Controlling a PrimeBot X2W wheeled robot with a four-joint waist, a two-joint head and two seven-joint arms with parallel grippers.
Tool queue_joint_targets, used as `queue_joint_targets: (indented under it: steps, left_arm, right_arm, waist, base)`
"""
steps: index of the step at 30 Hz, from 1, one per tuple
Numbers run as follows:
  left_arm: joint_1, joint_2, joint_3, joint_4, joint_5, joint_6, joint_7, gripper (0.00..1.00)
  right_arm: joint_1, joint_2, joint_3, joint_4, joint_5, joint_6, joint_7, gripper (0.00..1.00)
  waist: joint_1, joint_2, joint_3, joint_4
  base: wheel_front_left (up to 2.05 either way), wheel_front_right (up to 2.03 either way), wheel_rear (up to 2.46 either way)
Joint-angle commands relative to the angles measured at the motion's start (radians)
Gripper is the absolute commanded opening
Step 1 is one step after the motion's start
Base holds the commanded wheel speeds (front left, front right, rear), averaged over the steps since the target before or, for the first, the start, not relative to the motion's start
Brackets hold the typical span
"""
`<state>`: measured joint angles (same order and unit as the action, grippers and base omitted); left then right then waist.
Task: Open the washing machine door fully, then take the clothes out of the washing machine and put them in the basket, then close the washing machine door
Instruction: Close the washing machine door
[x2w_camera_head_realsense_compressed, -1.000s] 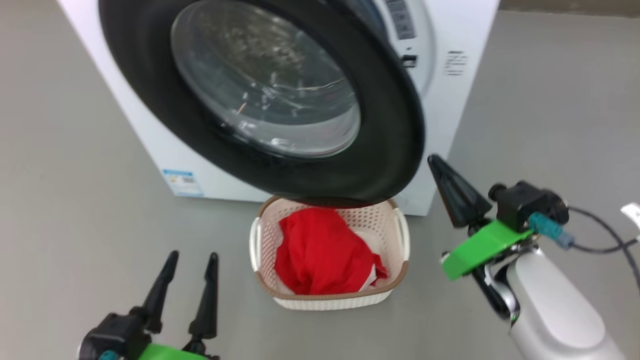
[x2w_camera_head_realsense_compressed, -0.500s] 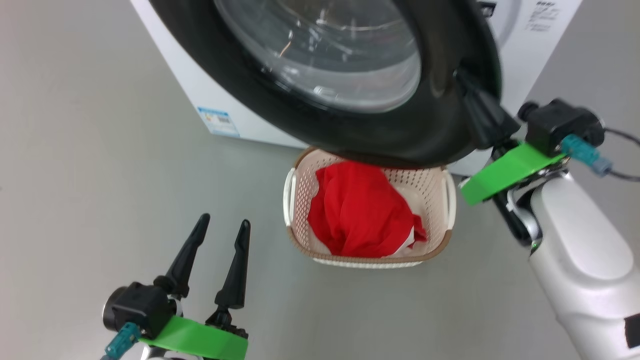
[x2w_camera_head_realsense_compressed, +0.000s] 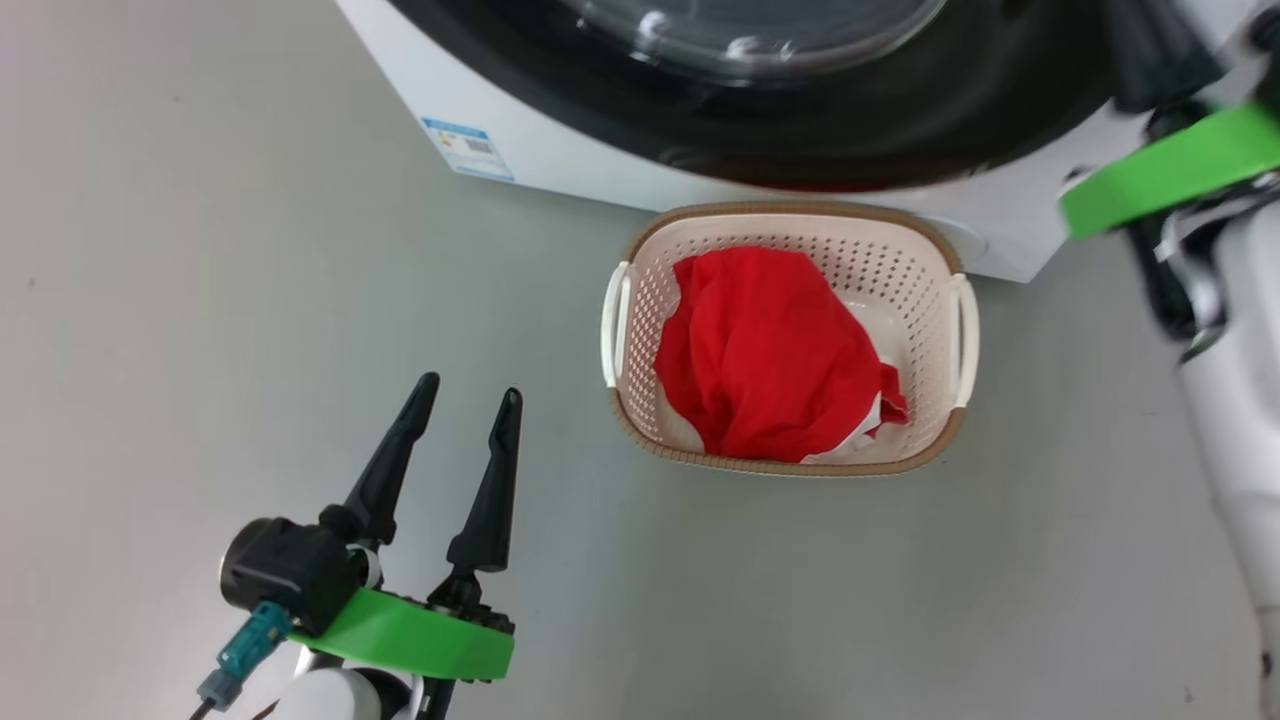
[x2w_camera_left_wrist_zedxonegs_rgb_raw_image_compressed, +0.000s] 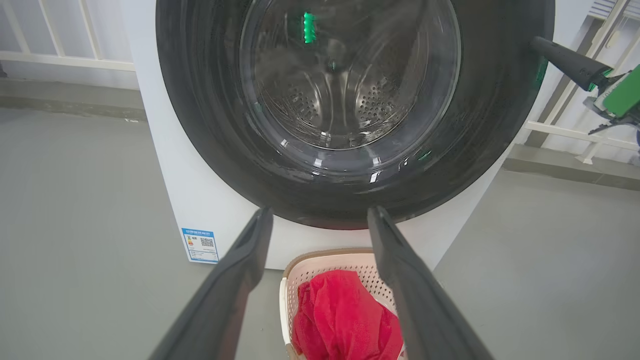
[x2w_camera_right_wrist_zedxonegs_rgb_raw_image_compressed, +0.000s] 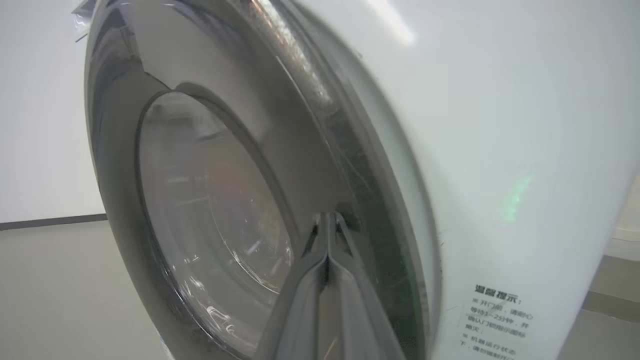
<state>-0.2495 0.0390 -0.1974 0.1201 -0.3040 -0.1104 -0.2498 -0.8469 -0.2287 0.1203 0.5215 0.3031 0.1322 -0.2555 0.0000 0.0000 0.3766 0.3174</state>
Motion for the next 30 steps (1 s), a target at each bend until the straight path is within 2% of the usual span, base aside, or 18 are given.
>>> queue_joint_targets:
  steps: [1, 7, 14, 15, 17, 18, 19, 20, 25, 30]
  left_arm:
    - [-0.017, 0.011, 0.027, -0.024, -0.003, 0.006, -0.012, 1.0]
    - [-0.029, 0.011, 0.023, -0.017, -0.013, 0.007, -0.012, 1.0]
    - [-0.032, 0.011, 0.035, -0.019, -0.008, 0.011, -0.012, 1.0]
    - [-0.03, 0.011, 0.035, -0.017, -0.008, 0.01, -0.012, 1.0]
    - [-0.029, 0.011, 0.038, -0.016, -0.009, 0.009, -0.012, 1.0]
    - [-0.028, 0.011, 0.04, -0.016, -0.014, 0.008, -0.012, 1.0]
    - [-0.028, 0.011, 0.044, -0.017, -0.031, 0.007, -0.012, 1.0]
    - [-0.029, 0.011, 0.051, -0.017, -0.044, 0.007, -0.012, 1.0]
    - [-0.024, 0.011, 0.073, 0.004, -0.053, 0.009, -0.012, 1.0]
    - [-0.013, 0.011, 0.092, 0.027, -0.028, 0.002, -0.012, 1.0]
  right_arm:
    - [-0.033, -0.002, -0.012, -0.02, -0.012, -0.002, -0.006, 0.0]
    - [-0.079, -0.007, -0.068, 0.02, -0.051, -0.002, -0.006, 0.0]
    - [-0.051, 0.018, -0.014, 0.043, -0.026, -0.002, -0.006, 0.0]
    - [-0.038, 0.026, -0.001, 0.048, -0.008, -0.002, -0.006, 0.11]
    - [-0.01, 0.036, 0.037, 0.046, 0.024, -0.002, -0.006, 0.42]
    - [0.006, 0.039, 0.053, 0.04, 0.037, -0.002, -0.006, 0.54]
    - [0.024, 0.04, 0.068, 0.034, 0.049, -0.002, -0.006, 0.9]
    - [0.043, 0.04, 0.08, 0.025, 0.058, -0.002, -0.006, 1.0]
    - [0.152, 0.047, 0.095, -0.034, 0.068, -0.002, -0.006, 1.0]
    - [0.292, 0.07, 0.014, -0.126, 0.061, -0.002, -0.006, 1.0]
  waist:
    - [0.0, 0.0, 0.019, 0.019]
    - [0.0, 0.0, 0.031, 0.037]
    - [0.0, 0.0, 0.016, 0.013]
    - [0.0, 0.0, 0.01, 0.004]
    - [0.0, 0.0, -0.001, -0.017]
    - [0.0, 0.0, -0.008, -0.029]
    - [0.0, 0.0, -0.015, -0.041]
    - [0.0, 0.0, -0.023, -0.054]
    - [0.0, 0.0, -0.07, -0.124]
    - [0.0, 0.0, -0.126, -0.206]
  base:
    - [0.0, 0.0, 0.0]
    - [0.0, 0.0, 0.0]
    - [0.0, 0.0, 0.0]
    - [0.0, 0.0, 0.0]
    - [0.0, 0.0, 0.0]
    - [0.0, 0.0, 0.0]
    - [0.0, 0.0, 0.0]
    - [0.0, 0.0, 0.0]
    - [0.0, 0.0, 0.0]
    - [0.0, 0.0, 0.0]
